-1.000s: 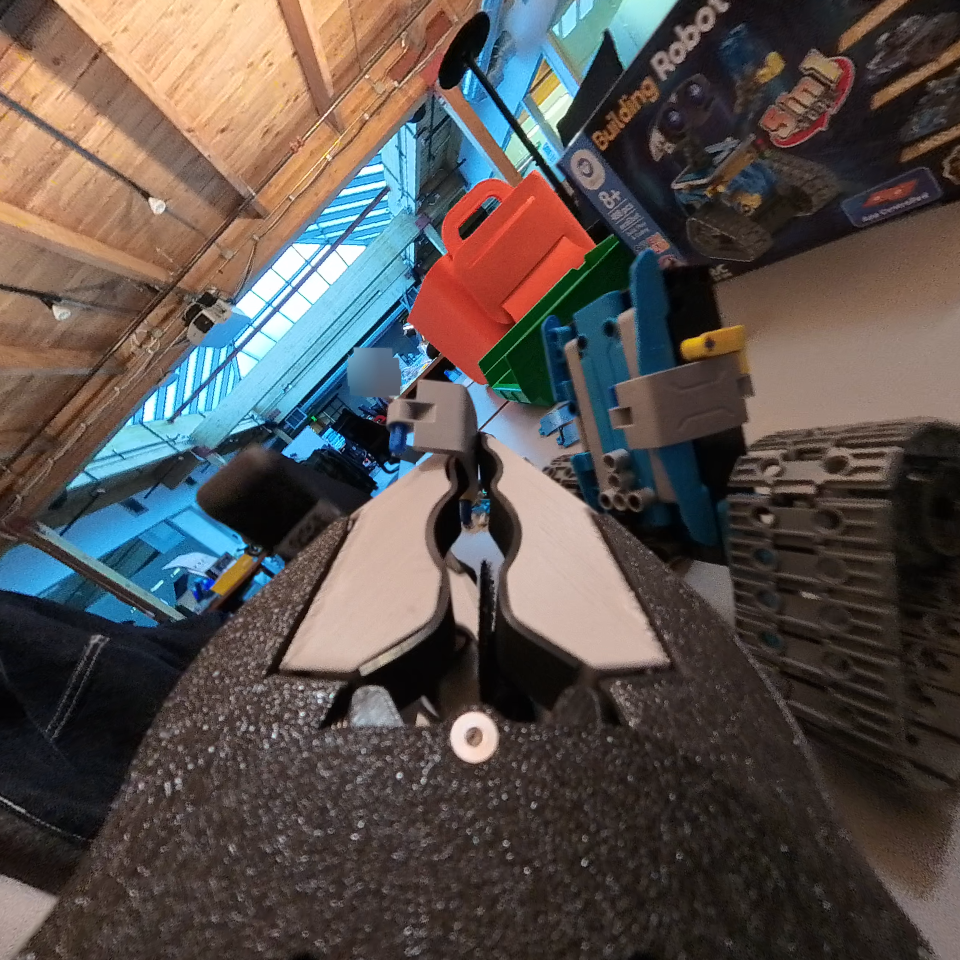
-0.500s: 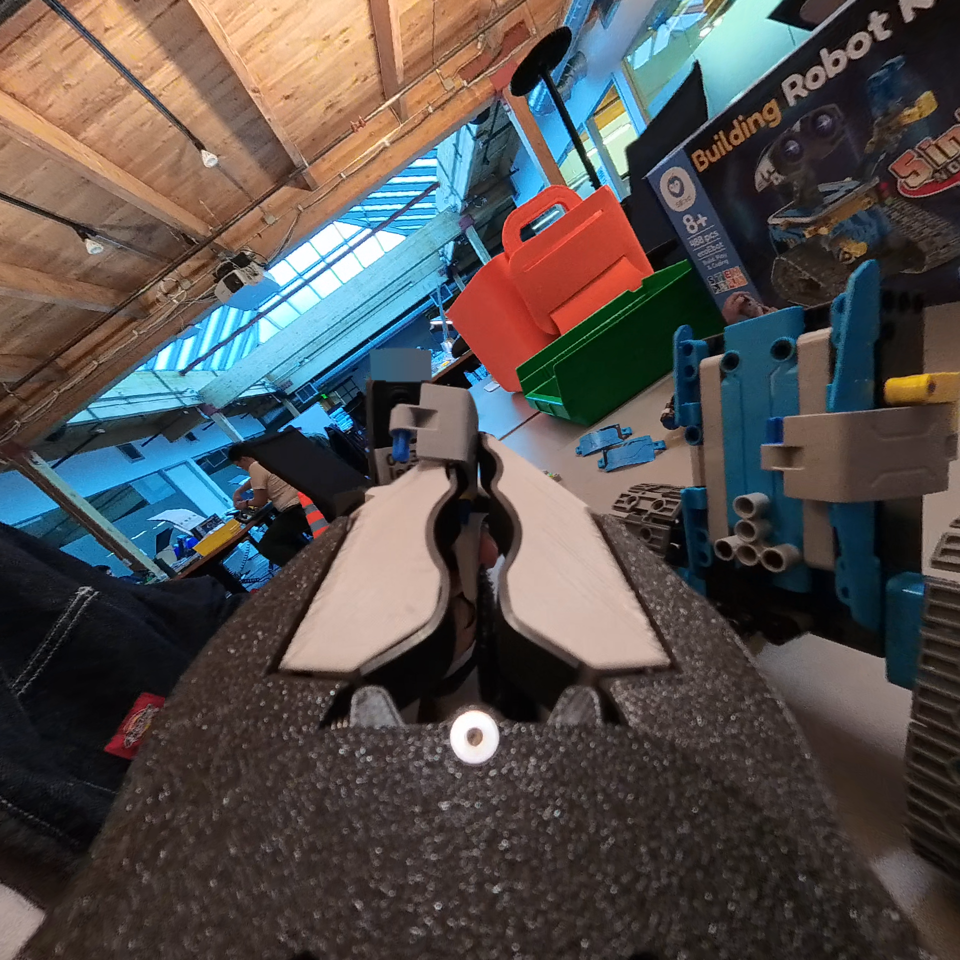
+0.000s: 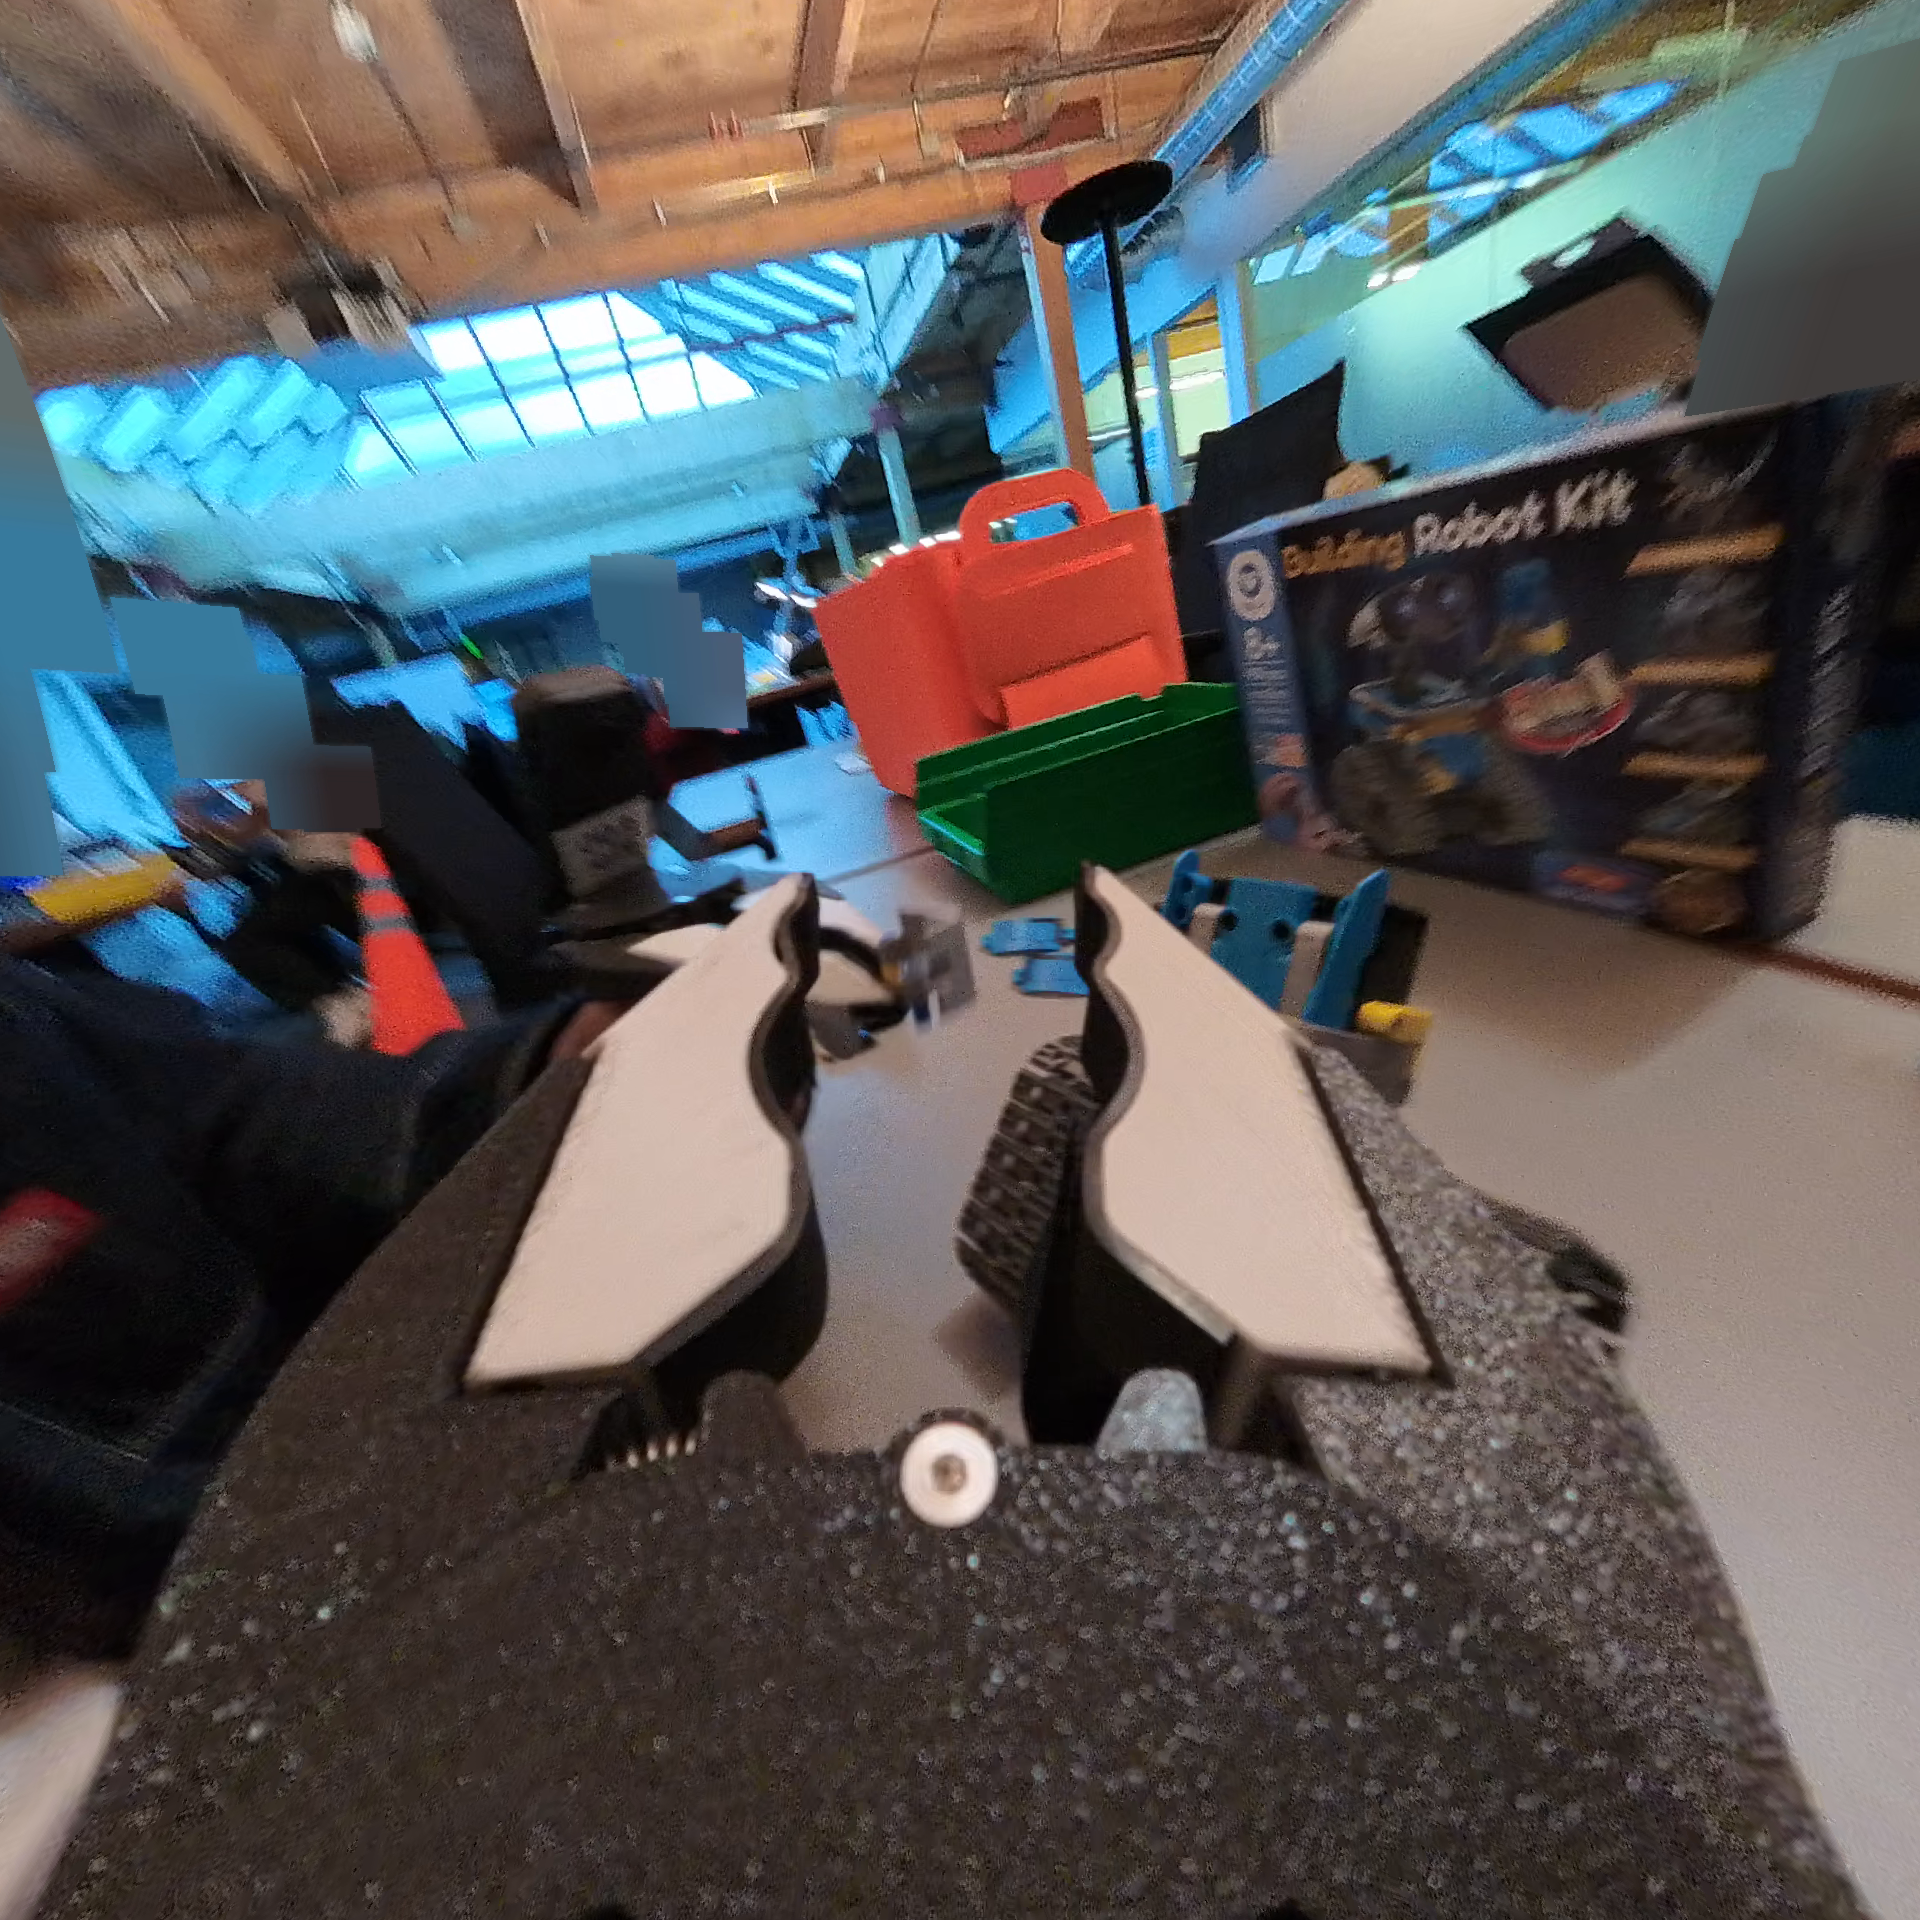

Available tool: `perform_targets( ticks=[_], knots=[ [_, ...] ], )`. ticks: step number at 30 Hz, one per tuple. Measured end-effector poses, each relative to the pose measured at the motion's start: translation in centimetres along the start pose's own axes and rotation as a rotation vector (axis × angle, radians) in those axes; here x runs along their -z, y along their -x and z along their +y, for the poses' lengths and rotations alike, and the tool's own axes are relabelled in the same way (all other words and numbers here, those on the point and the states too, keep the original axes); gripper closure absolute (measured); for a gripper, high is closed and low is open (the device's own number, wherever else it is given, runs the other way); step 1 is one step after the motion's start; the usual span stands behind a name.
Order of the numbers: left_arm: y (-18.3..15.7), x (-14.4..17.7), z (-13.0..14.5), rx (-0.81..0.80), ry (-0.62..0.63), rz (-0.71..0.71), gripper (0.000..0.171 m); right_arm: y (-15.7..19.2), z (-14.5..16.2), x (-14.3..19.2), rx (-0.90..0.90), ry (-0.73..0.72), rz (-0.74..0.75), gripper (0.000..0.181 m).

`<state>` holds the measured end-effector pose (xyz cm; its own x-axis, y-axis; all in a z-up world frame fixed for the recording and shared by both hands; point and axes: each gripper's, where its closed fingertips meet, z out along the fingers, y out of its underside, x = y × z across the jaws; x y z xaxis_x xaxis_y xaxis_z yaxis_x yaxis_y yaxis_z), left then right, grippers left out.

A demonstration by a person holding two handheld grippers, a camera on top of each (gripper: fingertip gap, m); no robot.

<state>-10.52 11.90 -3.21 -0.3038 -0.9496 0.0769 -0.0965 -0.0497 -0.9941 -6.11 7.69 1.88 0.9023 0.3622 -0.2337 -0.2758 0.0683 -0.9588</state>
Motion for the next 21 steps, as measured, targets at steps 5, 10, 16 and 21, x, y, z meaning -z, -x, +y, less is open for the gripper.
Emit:
perform_targets(
  ticks=[5, 10, 16, 21],
  knots=[
    [-4.3, -1.8, 5.5, -0.385, 0.268, 0.097, 0.166, 3.1, 6.3, 0.5, 0.268, 0.429, -0.17, 0.141],
    [-6.7, -2.0, 7.9, -0.451, 0.355, 0.222, 0.166, 3.7, 10.5, 1.8, 0.469, 0.705, -0.206, 0.154],
    [-6.6, -1.8, 7.3, -0.363, 0.335, 0.248, 0.166, 3.1, 12.7, 1.9, 0.468, 0.798, -0.216, 0.177],
    [-7.0, -1.4, 4.8, -0.257, 0.211, 0.282, 0.166, 3.7, 10.6, 1.5, 0.249, 0.622, -0.269, 0.181]
  ],
)
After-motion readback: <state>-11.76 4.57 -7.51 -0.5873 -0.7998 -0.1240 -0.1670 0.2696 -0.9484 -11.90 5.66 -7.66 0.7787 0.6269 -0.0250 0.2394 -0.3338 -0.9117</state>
